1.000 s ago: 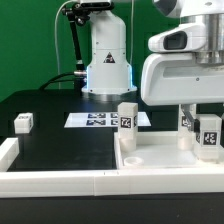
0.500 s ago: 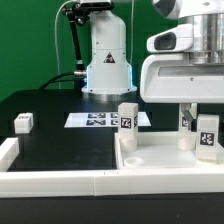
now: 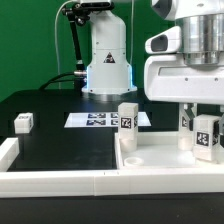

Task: Assemble square table

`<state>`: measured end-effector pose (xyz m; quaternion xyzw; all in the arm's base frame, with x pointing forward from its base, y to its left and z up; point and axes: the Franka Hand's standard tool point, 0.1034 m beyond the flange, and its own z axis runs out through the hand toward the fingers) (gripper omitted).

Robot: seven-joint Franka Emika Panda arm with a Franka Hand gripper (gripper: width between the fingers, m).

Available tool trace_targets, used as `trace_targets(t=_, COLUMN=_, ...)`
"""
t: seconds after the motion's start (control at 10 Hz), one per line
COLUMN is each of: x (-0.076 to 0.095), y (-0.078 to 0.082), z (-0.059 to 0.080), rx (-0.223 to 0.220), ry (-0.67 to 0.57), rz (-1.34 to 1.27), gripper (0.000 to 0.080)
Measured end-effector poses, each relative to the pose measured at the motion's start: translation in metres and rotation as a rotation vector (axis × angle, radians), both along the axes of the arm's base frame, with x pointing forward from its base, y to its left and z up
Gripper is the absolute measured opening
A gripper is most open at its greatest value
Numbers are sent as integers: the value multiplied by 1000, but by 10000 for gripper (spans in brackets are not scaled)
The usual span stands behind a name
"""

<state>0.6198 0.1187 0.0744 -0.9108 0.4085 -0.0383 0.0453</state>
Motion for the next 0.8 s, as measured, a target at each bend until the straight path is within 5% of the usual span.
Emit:
trace_targets(t=0.4, x=-1, y=3, z=-1, rx=72, ry=30, rz=-406, gripper=291)
trace_targets(t=0.7, x=-1, y=4, z=-1, rx=85, ry=36, rz=-507, gripper=291)
trace_targets(t=0.8, x=-2, y=4, z=-1, rx=77, ry=39, rz=-457, gripper=390)
